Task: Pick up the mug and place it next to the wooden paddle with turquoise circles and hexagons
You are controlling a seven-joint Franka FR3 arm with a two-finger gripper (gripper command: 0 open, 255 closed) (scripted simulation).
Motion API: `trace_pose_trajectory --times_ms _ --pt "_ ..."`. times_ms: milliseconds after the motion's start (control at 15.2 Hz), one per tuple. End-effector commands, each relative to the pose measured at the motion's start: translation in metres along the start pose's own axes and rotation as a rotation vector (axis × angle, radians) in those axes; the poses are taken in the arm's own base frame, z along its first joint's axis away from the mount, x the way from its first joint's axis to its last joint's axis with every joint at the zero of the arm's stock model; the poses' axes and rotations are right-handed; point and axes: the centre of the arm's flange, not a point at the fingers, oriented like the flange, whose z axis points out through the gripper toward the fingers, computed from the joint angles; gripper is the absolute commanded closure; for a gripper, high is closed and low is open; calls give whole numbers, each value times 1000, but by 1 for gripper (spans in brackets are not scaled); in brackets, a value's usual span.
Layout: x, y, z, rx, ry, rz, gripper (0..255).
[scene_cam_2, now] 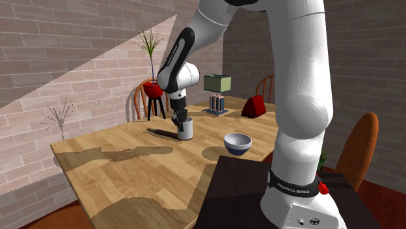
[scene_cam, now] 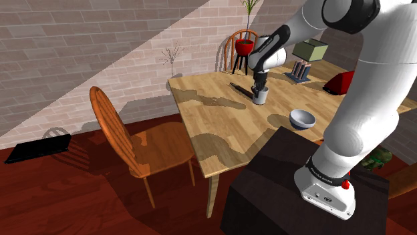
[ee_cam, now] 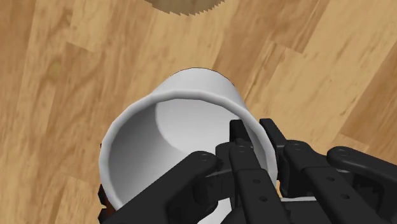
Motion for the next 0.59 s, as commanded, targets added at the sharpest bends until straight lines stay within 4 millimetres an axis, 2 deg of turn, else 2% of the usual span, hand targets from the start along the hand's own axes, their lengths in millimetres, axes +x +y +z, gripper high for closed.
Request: trace_pose_trajectory --times_ms 0,528 --pt "0 0 9 0 1 0 255" --pt "3 -3 51 0 1 0 255"
